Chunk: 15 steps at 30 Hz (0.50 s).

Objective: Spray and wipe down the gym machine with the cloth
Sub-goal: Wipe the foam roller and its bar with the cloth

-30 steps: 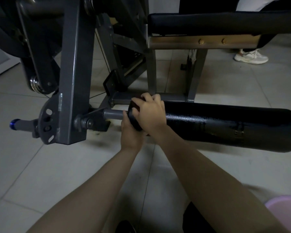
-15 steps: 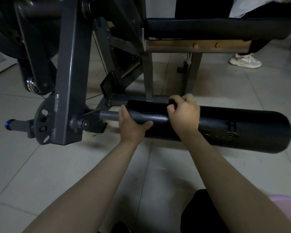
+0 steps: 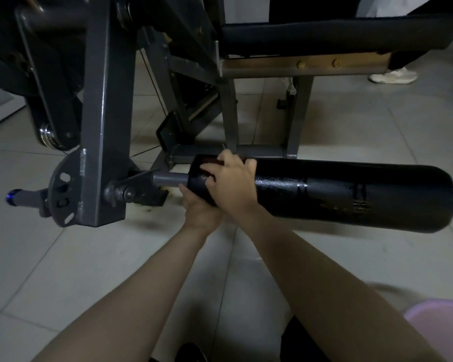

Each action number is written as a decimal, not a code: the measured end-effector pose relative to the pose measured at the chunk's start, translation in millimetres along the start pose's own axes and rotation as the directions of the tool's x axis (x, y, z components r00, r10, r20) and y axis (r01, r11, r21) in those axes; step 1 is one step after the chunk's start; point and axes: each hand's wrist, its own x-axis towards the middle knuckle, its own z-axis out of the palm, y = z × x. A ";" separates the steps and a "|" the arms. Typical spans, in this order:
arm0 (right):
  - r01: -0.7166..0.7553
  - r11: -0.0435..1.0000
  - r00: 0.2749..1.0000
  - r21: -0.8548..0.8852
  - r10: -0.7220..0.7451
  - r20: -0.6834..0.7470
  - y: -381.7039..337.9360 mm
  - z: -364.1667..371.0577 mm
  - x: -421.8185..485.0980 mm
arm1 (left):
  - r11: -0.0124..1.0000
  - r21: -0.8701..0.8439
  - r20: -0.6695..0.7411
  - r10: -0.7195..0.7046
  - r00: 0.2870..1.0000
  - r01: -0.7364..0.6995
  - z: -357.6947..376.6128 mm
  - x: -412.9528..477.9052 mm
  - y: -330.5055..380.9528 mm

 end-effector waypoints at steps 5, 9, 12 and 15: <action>-0.129 0.989 0.975 -0.069 0.114 -0.191 59.8 -23.8 -34.5 | 0.991 -0.113 0.003 0.066 0.998 -0.066 3.5 8.0 -13.0; -0.305 0.950 0.914 -0.064 0.273 -0.302 81.4 -34.3 -42.0 | 0.995 -0.028 -0.037 0.097 0.995 -0.098 0.7 4.2 -4.7; -0.298 0.949 0.897 0.102 0.314 -0.310 66.1 -27.8 -19.9 | 0.985 0.074 -0.075 0.163 0.984 -0.157 -0.3 2.2 2.1; -0.121 0.984 0.980 0.134 0.140 -0.141 20.4 -10.5 8.5 | 0.976 0.158 -0.064 0.159 0.985 -0.147 0.3 5.5 2.5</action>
